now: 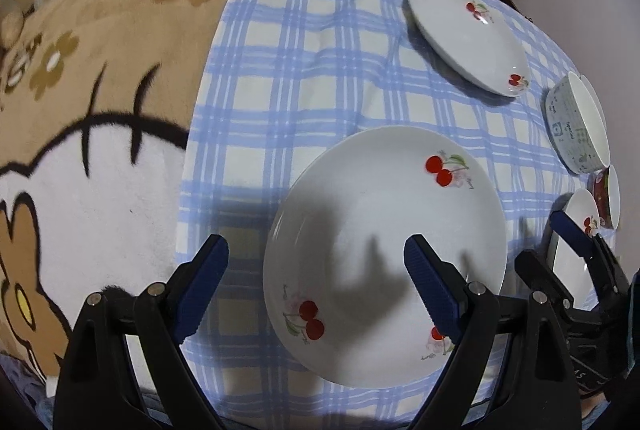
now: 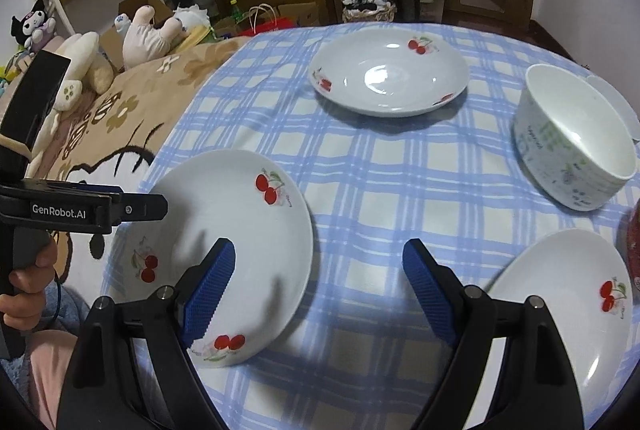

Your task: Organize plates and bowls

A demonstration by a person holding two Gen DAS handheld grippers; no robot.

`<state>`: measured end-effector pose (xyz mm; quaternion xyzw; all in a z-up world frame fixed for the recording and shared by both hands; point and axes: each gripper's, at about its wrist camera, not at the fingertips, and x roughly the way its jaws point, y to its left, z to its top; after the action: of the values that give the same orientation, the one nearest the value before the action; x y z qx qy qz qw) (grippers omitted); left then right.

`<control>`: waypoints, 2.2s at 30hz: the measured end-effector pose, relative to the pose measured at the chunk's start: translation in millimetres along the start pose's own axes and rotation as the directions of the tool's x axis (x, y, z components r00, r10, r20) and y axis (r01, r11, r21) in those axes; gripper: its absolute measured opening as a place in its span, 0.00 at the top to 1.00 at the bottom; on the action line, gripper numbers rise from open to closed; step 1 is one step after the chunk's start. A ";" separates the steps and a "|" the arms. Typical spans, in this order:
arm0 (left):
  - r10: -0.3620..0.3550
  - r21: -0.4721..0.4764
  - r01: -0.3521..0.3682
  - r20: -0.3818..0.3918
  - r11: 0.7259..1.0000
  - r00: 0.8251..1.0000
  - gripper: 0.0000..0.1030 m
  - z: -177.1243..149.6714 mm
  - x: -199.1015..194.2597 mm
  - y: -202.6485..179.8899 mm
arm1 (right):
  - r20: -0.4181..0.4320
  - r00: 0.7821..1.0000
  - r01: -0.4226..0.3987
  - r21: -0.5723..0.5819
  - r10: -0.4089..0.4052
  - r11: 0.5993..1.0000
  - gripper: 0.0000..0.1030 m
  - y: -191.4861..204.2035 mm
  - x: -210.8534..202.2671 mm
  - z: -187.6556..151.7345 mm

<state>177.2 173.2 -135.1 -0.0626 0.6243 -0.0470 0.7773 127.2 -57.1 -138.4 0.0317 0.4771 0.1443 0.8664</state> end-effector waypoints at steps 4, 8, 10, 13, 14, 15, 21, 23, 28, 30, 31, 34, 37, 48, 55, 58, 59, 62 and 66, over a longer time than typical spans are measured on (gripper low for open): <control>-0.024 -0.017 0.023 -0.033 1.000 0.999 0.17 -0.3 9.0 4.0 | -0.022 1.000 -0.002 -0.009 0.002 1.000 0.13 3.2 10.2 -0.7; -0.079 -0.018 0.078 -0.069 0.997 0.994 0.19 0.0 19.1 3.7 | -0.058 0.998 0.021 -0.018 -0.022 1.000 0.25 6.2 20.6 -3.1; -0.077 -0.014 0.076 -0.085 0.997 0.993 0.25 -0.2 23.6 2.8 | -0.068 0.998 -0.001 -0.009 0.000 1.000 0.26 5.9 24.2 -4.6; -0.092 -0.032 0.089 -0.107 0.996 0.990 0.37 -1.2 30.1 5.3 | -0.088 0.996 -0.009 -0.011 0.008 1.000 0.42 7.5 29.5 -7.1; -0.089 -0.039 0.085 -0.109 0.996 0.990 0.39 -1.4 31.2 6.3 | -0.095 0.995 -0.017 -0.009 0.016 1.000 0.46 7.9 31.3 -8.1; -0.082 -0.048 0.078 -0.109 0.996 0.991 0.44 -1.6 32.2 7.9 | -0.100 0.995 -0.026 -0.006 0.026 1.000 0.49 8.2 32.6 -9.0; -0.057 -0.101 0.047 -0.100 0.994 0.993 0.66 -3.7 31.5 21.7 | -0.122 0.991 -0.051 0.006 0.052 0.999 0.79 9.9 39.0 -12.8; -0.057 -0.107 0.046 -0.101 0.993 0.993 0.67 -4.2 31.6 23.8 | -0.128 0.989 -0.070 0.031 0.073 0.997 0.79 7.3 40.6 -13.1; -0.072 -0.127 0.054 -0.141 0.990 0.987 0.68 -2.9 41.9 28.4 | -0.144 0.988 -0.058 0.039 0.063 0.998 0.79 11.0 46.5 -15.5; -0.088 -0.146 0.068 -0.133 0.987 0.987 0.70 -2.9 41.6 31.3 | -0.141 0.989 -0.043 0.029 0.047 0.999 0.79 13.6 46.3 -16.1; -0.096 -0.155 0.076 -0.129 0.985 0.987 0.71 -3.3 40.9 32.6 | -0.142 0.989 -0.045 0.034 0.049 0.998 0.79 12.8 46.3 -15.9; -0.097 -0.159 0.077 -0.125 0.984 0.987 0.71 -4.1 39.4 34.5 | -0.151 0.985 -0.069 0.068 0.078 0.995 0.80 7.7 46.9 -14.4; -0.088 -0.150 0.070 -0.119 0.986 0.989 0.71 -4.9 36.6 35.5 | -0.146 0.987 -0.057 0.071 0.067 0.996 0.82 7.3 46.4 -14.8; -0.052 -0.117 0.047 -0.044 0.992 0.998 0.72 -1.7 24.1 16.9 | -0.070 0.995 -0.058 0.086 0.064 0.995 0.86 1.6 24.0 -12.2; -0.031 -0.039 0.032 0.016 0.999 0.999 0.72 -1.4 5.6 -9.7 | -0.024 0.997 -0.067 0.124 0.071 0.990 0.86 -15.8 3.2 -5.8; -0.038 -0.024 0.038 0.021 0.999 0.999 0.72 -2.4 0.6 -19.1 | -0.012 0.997 -0.080 0.140 0.083 0.987 0.86 -23.1 -5.4 -4.8; -0.047 -0.021 0.047 0.023 0.999 0.999 0.72 -3.2 -2.0 -21.6 | -0.008 0.997 -0.072 0.133 0.073 0.989 0.86 -23.8 -8.4 -4.7; -0.041 -0.002 0.041 0.042 0.999 0.998 0.72 -3.5 -10.3 -30.3 | 0.008 0.997 -0.082 0.144 0.082 0.986 0.86 -29.0 -19.0 -4.5; -0.049 0.011 0.048 0.069 0.999 0.996 0.72 -2.6 -25.2 -41.8 | 0.037 0.998 -0.064 0.136 0.059 0.989 0.86 -33.8 -33.8 -3.6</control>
<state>169.4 135.6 -104.9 -0.0756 0.5952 -0.0667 0.7972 114.7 -99.2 -119.3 0.1081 0.4701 0.1374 0.8651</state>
